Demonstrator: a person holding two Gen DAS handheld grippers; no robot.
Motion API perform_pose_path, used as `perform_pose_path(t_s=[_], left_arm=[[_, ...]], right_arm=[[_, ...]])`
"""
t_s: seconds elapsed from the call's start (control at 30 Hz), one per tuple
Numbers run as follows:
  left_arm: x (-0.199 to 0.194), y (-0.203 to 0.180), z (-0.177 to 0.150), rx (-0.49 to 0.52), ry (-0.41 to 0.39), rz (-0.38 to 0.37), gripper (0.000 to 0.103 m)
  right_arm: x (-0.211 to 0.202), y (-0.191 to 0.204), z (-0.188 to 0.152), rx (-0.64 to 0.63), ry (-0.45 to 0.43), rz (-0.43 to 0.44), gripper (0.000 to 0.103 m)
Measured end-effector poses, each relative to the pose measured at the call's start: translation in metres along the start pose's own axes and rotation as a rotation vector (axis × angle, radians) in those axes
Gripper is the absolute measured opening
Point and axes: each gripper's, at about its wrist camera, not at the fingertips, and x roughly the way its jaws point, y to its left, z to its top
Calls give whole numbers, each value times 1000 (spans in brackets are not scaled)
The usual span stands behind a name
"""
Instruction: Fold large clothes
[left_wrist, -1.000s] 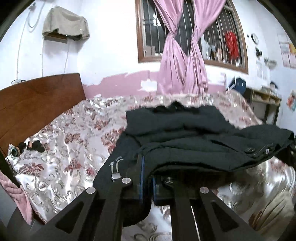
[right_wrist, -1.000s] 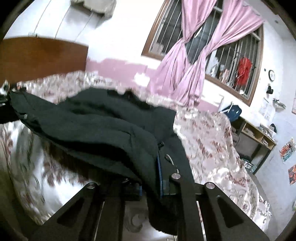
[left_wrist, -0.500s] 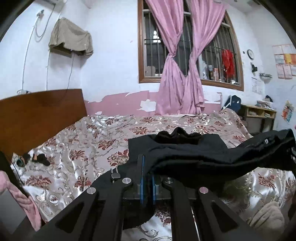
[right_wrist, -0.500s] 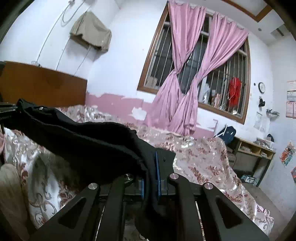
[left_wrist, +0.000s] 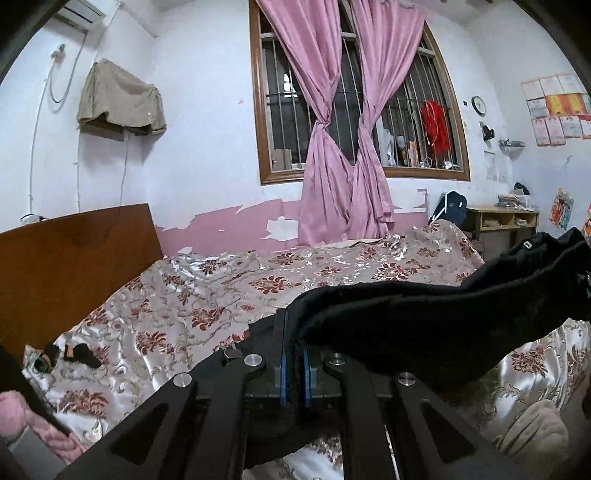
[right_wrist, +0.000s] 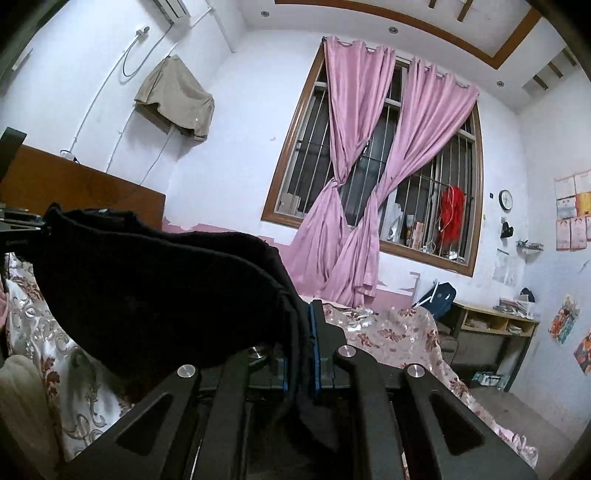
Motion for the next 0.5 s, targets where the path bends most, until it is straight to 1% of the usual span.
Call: perform_pose_path(t_s=[0.07, 0.17, 0.3, 0.37, 0.5], left_arm=[[15, 3, 6, -20, 26, -17, 6], [41, 7, 12, -41, 58, -32, 6], [71, 8, 18, -40, 70, -34, 6], [89, 7, 23, -28, 71, -29, 6], [124, 7, 37, -22, 108, -21, 6]], right_arm=[[9, 0, 2, -4, 7, 1, 8], [39, -3, 7, 4, 46, 11, 8], [77, -8, 10, 46, 91, 36, 8], [93, -8, 10, 44, 95, 39, 8], [128, -8, 9, 31, 90, 45, 8]])
